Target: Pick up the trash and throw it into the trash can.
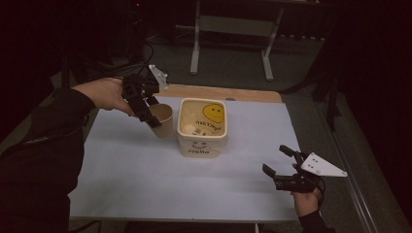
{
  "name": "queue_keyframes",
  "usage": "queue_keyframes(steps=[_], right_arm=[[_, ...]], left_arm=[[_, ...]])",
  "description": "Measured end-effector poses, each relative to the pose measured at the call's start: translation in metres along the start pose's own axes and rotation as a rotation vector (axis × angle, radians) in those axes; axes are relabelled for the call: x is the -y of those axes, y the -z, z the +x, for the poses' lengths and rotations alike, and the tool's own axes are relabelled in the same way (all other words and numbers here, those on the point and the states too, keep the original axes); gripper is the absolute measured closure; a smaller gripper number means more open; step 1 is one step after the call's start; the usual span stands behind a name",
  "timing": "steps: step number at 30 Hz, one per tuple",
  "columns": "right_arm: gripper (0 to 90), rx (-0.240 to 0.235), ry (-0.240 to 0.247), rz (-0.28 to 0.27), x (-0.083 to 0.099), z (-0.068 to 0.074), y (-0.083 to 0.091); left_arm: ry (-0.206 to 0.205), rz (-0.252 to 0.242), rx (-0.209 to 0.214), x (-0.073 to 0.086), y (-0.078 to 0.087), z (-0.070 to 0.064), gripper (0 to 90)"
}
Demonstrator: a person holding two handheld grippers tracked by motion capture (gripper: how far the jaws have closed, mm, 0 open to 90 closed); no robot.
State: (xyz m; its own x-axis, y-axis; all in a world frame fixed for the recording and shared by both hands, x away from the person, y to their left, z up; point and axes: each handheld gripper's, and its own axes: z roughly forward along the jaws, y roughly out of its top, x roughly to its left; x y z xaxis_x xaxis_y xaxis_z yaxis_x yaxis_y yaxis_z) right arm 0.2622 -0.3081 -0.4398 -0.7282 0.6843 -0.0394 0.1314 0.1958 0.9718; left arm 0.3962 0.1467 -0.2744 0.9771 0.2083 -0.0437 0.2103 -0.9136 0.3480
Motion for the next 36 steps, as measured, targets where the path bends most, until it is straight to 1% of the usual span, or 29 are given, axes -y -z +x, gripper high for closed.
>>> queue_keyframes(steps=[2, 4, 6, 7, 8, 9, 12, 13, 14, 16, 18, 19, 20, 21, 24, 25, 28, 30, 32, 33, 34, 36], right_arm=[[10.2, 0.000, -0.001, 0.001, 0.000, 0.000, 0.000], [10.2, 0.001, -0.001, 0.001, 0.000, 0.000, 0.000], [10.3, -0.001, -0.004, 0.001, 0.000, 0.000, 0.000], [10.2, -0.001, -0.003, 0.003, 0.001, 0.000, 0.000], [10.2, -0.001, -0.003, 0.003, 0.001, 0.000, 0.000], [10.3, -0.002, -0.005, 0.003, 0.001, 0.000, 0.000], [10.3, -0.001, -0.007, 0.003, 0.001, 0.000, 0.000], [10.3, -0.001, -0.008, 0.003, 0.001, 0.000, 0.000], [10.3, -0.001, -0.008, 0.003, 0.001, 0.000, 0.000], [10.3, -0.002, -0.006, 0.002, 0.001, 0.000, 0.000], [10.3, -0.002, -0.006, 0.002, 0.001, 0.000, 0.000], [10.3, -0.002, -0.008, 0.001, 0.001, -0.001, 0.000], [10.2, -0.002, -0.007, 0.001, 0.001, -0.001, 0.000], [10.3, -0.001, -0.007, 0.001, 0.001, -0.001, 0.001], [10.3, -0.001, -0.007, 0.001, 0.001, -0.001, 0.001], [10.3, -0.001, -0.007, 0.001, 0.001, -0.001, 0.001], [10.3, 0.000, -0.007, 0.001, 0.002, -0.001, 0.001], [10.3, 0.001, -0.013, 0.001, 0.002, -0.001, 0.001], [10.3, 0.002, -0.013, 0.001, 0.002, -0.001, 0.001], [10.3, 0.002, -0.013, 0.001, 0.002, -0.001, 0.001], [10.3, 0.003, -0.011, 0.002, 0.002, -0.001, 0.001], [10.2, 0.003, -0.012, 0.004, 0.003, -0.002, 0.001]], left_arm=[[-0.004, 0.003, -0.003, -0.002, 0.001, 0.001, 31.1], [-0.010, 0.005, 0.008, -0.009, 0.002, 0.003, 31.1], [-0.010, 0.017, 0.005, -0.014, 0.002, 0.005, 31.1], [-0.019, 0.028, 0.000, -0.017, 0.003, 0.006, 31.1], [-0.019, 0.028, 0.000, -0.017, 0.003, 0.006, 31.1], [-0.026, 0.029, 0.004, -0.022, 0.006, 0.008, 31.1], [-0.037, 0.030, -0.001, -0.031, 0.011, 0.008, 31.1], [-0.042, 0.038, 0.001, -0.034, 0.012, 0.009, 31.1], [-0.042, 0.038, 0.001, -0.034, 0.012, 0.009, 31.1], [-0.048, 0.064, 0.004, -0.043, 0.016, 0.010, 31.0], [-0.054, 0.062, 0.002, -0.046, 0.017, 0.010, 31.0], [-0.060, 0.069, 0.000, -0.051, 0.019, 0.011, 31.0], [-0.060, 0.069, 0.000, -0.051, 0.019, 0.011, 31.0], [-0.063, 0.067, 0.004, -0.056, 0.020, 0.011, 31.0], [-0.068, 0.060, 0.009, -0.060, 0.020, 0.012, 31.0], [-0.075, 0.067, 0.007, -0.064, 0.019, 0.014, 31.0], [-0.073, 0.068, 0.006, -0.068, 0.018, 0.015, 30.9], [-0.089, 0.078, 0.016, -0.073, 0.018, 0.019, 30.9], [-0.092, 0.090, 0.005, -0.076, 0.017, 0.020, 30.9], [-0.092, 0.090, 0.005, -0.076, 0.017, 0.020, 30.9], [-0.097, 0.087, 0.005, -0.079, 0.017, 0.022, 30.9], [-0.091, 0.075, 0.002, -0.083, 0.019, 0.022, 30.9]])
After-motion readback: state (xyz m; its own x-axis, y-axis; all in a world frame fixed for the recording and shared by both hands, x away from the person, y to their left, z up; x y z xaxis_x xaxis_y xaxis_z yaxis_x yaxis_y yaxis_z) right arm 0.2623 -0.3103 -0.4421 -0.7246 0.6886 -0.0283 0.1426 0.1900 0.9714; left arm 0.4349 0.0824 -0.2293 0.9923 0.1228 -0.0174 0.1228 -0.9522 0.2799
